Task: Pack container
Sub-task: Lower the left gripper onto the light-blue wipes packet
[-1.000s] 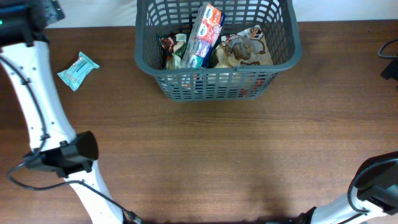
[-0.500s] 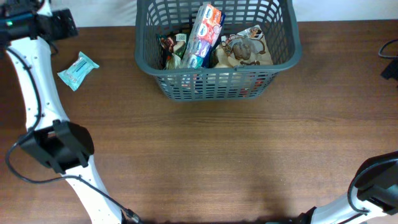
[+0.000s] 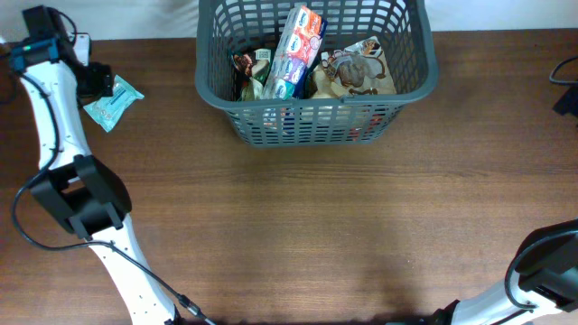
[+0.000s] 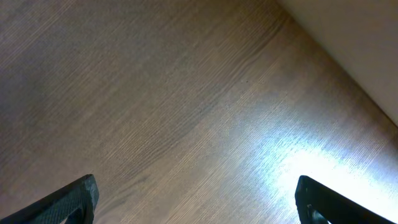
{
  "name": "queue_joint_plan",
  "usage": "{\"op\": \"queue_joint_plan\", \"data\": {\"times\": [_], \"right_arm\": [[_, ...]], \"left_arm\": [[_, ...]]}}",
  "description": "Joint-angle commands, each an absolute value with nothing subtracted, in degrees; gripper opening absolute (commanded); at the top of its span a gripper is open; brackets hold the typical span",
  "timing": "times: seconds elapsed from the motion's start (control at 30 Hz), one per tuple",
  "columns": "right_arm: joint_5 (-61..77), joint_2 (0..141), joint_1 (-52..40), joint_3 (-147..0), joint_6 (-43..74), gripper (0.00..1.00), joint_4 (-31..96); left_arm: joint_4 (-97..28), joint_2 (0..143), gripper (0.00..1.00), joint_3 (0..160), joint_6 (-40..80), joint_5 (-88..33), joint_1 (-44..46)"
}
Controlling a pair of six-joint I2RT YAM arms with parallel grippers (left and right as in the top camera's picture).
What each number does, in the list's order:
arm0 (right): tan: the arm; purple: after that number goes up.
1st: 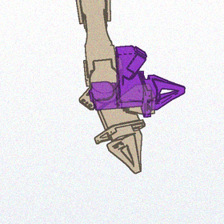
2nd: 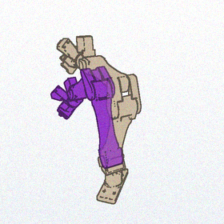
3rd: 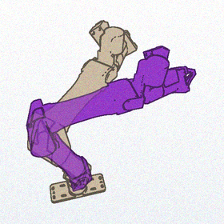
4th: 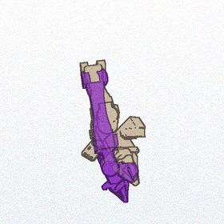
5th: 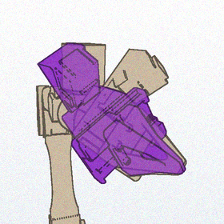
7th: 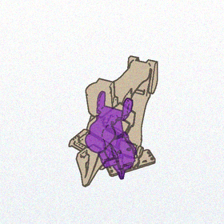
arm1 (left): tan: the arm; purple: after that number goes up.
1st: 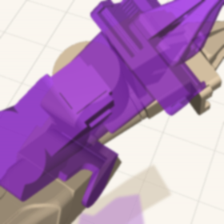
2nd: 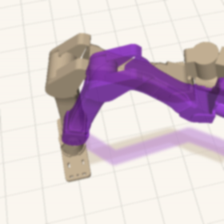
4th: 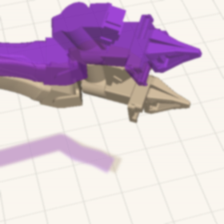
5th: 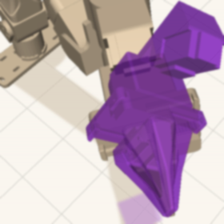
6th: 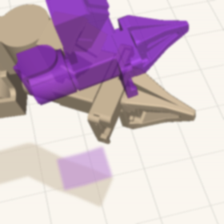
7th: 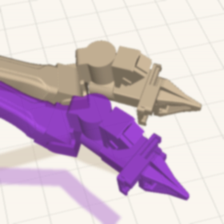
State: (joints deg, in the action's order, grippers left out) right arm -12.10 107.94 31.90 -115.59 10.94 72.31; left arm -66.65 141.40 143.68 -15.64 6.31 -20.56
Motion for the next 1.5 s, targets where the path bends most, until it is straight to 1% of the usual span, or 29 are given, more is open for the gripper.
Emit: {"op": "queue_joint_plan", "data": {"times": [0.0,0.17,0.37,0.57,0.73,0.97,1.47], "right_arm": [[-12.0,107.2,31.9,-115.5,11.4,0.99,72.2],[-12.0,107.2,31.9,-115.5,11.4,0.99,72.2],[-12.0,107.2,31.9,-115.5,11.4,0.99,72.2],[-12.0,107.2,31.9,-115.5,11.4,0.99,72.2],[-12.0,107.2,31.9,-115.5,11.4,0.99,72.2],[-12.0,107.2,31.9,-115.5,11.4,0.99,72.2],[-12.0,107.2,31.9,-115.5,11.4,0.99,72.2]], "left_arm": [[-67.9,141.7,0.86,143.6,-22.5,3.6,-22.3],[-69.1,143.0,0.86,143.6,-26.7,-0.6,-22.3],[-68.3,145.9,0.86,143.6,-27.0,-3.7,-22.3],[-67.7,148.5,0.86,143.6,-28.0,-4.3,-22.3],[-66.5,148.6,0.86,143.6,-30.5,-4.7,-22.1],[-63.1,148.6,0.86,143.6,-30.6,-4.5,-21.7],[-63.0,151.6,0.86,143.6,-32.3,-4.5,-21.8]]}}
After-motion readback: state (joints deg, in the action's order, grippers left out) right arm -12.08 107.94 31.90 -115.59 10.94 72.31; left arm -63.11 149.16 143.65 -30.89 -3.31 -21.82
